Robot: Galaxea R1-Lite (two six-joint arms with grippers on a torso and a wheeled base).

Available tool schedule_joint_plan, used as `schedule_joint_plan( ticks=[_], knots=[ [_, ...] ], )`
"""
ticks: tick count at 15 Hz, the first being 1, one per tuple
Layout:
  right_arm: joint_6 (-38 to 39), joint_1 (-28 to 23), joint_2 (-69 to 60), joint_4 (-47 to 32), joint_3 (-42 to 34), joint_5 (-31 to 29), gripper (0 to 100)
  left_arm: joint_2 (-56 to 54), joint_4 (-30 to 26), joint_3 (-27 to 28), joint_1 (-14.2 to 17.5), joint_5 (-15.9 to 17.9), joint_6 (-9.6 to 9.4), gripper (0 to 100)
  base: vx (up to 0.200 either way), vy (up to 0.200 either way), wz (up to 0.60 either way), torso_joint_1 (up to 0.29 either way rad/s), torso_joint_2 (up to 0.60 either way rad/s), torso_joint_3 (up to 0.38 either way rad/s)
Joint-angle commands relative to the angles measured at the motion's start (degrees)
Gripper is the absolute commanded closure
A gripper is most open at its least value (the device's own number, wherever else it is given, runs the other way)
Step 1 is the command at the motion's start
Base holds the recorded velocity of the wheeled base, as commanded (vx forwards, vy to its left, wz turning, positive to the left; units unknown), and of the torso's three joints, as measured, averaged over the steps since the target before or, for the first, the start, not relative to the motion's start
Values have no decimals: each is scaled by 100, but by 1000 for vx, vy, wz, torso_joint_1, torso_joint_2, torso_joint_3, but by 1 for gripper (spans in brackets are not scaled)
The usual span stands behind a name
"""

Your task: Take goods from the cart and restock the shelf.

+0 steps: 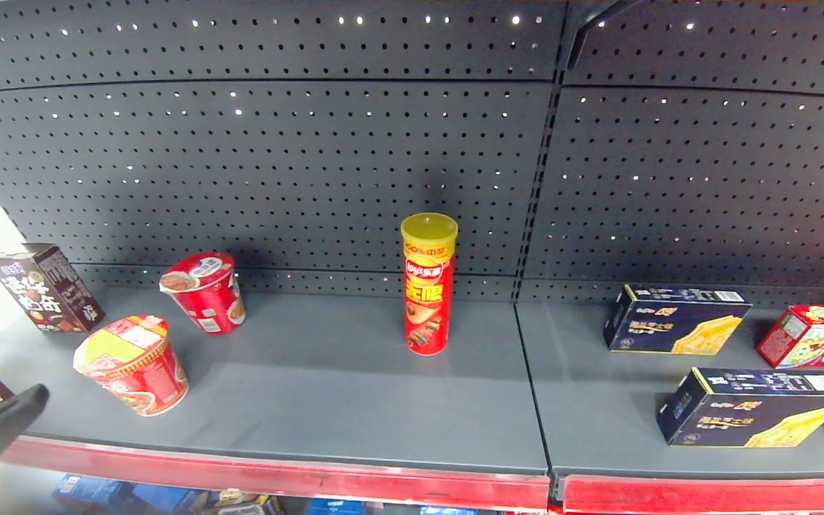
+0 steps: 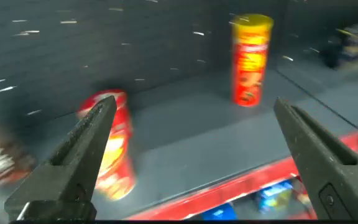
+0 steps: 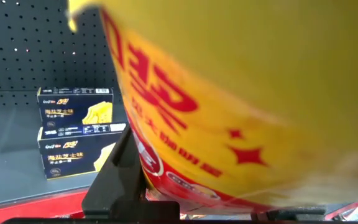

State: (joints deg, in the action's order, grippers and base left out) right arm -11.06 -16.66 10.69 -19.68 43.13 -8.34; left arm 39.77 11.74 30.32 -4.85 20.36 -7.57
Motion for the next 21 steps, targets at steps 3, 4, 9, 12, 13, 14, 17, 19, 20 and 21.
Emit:
schedule_joint_plan(
  ticks=[3,4,9,12,13,14,17,19,20,21],
  knots=[
    [-2,5,30,8,20,-1,100,954,-14,36,-279,451,-16,0,0,0,0,0,0,0],
    [-2,-3,30,8,11,-10,100,1200,-31,27,-622,451,-16,0,0,0,0,0,0,0],
    [-2,-3,21,43,20,-27,100,2650,100,88,-1237,425,-245,0,0,0,0,0,0,0],
    [-2,-12,12,60,20,-98,100,3354,461,176,-1202,451,-201,0,0,0,0,0,0,0],
    [-2,14,12,60,20,-186,100,3819,707,387,-1211,469,-192,0,0,0,0,0,0,0],
    [-2,23,3,60,20,-238,100,4092,724,545,-1194,469,-166,0,0,0,0,0,0,0],
    [-2,14,-23,8,82,-353,100,4777,1102,914,-1202,469,300,0,0,0,0,0,0,0],
    [-11,32,-76,-10,82,-441,100,5208,1322,1222,-1308,531,370,0,0,0,0,0,0,0],
    [-11,32,-76,-1,82,-458,100,5410,1340,1398,-1404,592,370,0,0,0,0,0,0,0],
    [-11,32,-67,-1,82,-467,100,5595,1349,1565,-1501,601,370,0,0,0,0,0,0,0]
  ],
)
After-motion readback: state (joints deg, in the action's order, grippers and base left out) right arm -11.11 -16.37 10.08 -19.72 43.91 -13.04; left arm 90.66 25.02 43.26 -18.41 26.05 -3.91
